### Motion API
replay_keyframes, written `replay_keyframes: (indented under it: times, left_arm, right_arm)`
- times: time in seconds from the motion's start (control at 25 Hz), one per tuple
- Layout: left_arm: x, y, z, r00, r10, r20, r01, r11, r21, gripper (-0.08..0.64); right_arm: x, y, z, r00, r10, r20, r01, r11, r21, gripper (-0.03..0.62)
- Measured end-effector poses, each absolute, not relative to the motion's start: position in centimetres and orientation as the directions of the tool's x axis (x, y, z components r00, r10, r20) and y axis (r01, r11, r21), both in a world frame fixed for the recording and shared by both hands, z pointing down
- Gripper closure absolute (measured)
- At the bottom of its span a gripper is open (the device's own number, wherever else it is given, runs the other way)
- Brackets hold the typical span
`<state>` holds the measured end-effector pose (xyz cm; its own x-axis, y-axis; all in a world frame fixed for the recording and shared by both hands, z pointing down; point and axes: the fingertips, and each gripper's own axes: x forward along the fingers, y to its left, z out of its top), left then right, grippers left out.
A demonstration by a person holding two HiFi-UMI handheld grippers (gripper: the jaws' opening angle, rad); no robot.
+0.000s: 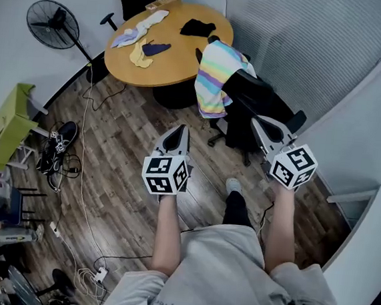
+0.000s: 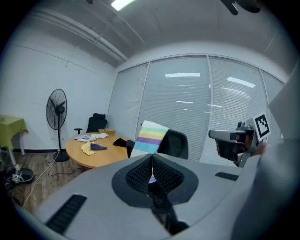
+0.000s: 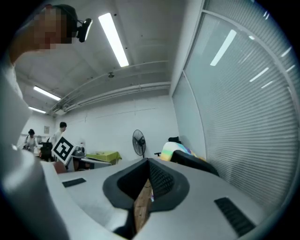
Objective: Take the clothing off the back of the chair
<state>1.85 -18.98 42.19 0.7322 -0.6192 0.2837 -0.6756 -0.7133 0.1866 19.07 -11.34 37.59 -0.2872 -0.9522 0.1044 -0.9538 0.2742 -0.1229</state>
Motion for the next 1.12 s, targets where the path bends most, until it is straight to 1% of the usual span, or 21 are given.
replay_keyframes:
  times: [0.08,0.24,0.4,0.52,0.64,0.68,0.72,0.76,0.8,0.92,0.96,1.0,1.04,1.12]
  left_arm:
    - [4.0,-20.2,41.8,0.744,-0.607,0.279,-0.662,-0.727,0.185,0.531]
    - [8.0,-22.2,41.1,0.766,-0.576,0.285,-0.625,-0.772,0.118,0.531]
    - [10.0,-24.7,40.2,0.766,-0.581,0.274,-0.623,-0.776,0.097,0.529]
    - [11.0,-26.1,40.4,0.759,-0.592,0.27,-0.633,-0.768,0.097,0.526]
    - [11.9,-27.2,40.9,0.76,-0.588,0.275,-0.63,-0.772,0.091,0.485]
    - [12.2,-27.5,41.2,0.76,-0.585,0.283,-0.627,-0.774,0.083,0.473]
    - [12.5,-27.7,41.6,0.759,-0.582,0.294,-0.625,-0.777,0.074,0.435]
    - [12.8,-27.8,42.1,0.758,-0.576,0.306,-0.62,-0.782,0.065,0.405]
    - [13.3,-27.9,42.4,0.76,-0.567,0.318,-0.612,-0.789,0.058,0.378]
    - [15.0,-28.2,42.9,0.783,-0.525,0.333,-0.569,-0.821,0.044,0.268]
    - [15.5,-28.5,42.9,0.796,-0.508,0.33,-0.55,-0.834,0.043,0.247]
    - [16.1,-28.7,43.0,0.808,-0.49,0.326,-0.532,-0.845,0.049,0.239]
    - [16.6,-29.0,43.1,0.82,-0.471,0.325,-0.515,-0.855,0.059,0.219]
    - [17.4,-29.7,43.5,0.831,-0.444,0.334,-0.494,-0.866,0.079,0.195]
  right_arm:
    - [20.9,-13.1,36.0,-0.369,-0.922,0.113,-0.929,0.364,-0.06,0.569]
    - [24.5,-16.9,34.6,-0.543,-0.828,0.141,-0.838,0.545,-0.028,0.569]
    - [27.0,-20.9,35.1,-0.651,-0.733,0.198,-0.749,0.662,-0.01,0.568]
    - [28.4,-23.3,36.5,-0.716,-0.662,0.223,-0.684,0.729,-0.034,0.568]
    - [29.6,-25.7,38.4,-0.769,-0.593,0.239,-0.627,0.773,-0.101,0.563]
    - [29.9,-26.4,39.2,-0.778,-0.575,0.253,-0.614,0.781,-0.113,0.52]
    - [30.2,-26.9,40.0,-0.785,-0.558,0.268,-0.602,0.79,-0.12,0.48]
    - [30.4,-27.3,40.8,-0.795,-0.538,0.281,-0.586,0.8,-0.126,0.475]
    - [30.5,-27.6,41.3,-0.806,-0.517,0.288,-0.568,0.813,-0.131,0.45]
    - [30.5,-28.6,41.8,-0.85,-0.444,0.283,-0.495,0.856,-0.147,0.38]
    - [30.3,-29.0,41.9,-0.868,-0.412,0.278,-0.464,0.872,-0.155,0.341]
    - [30.1,-29.5,42.0,-0.884,-0.38,0.272,-0.432,0.887,-0.163,0.322]
    - [29.9,-29.9,42.1,-0.897,-0.352,0.268,-0.404,0.899,-0.172,0.288]
    - [29.8,-30.9,42.4,-0.916,-0.303,0.263,-0.357,0.914,-0.192,0.25]
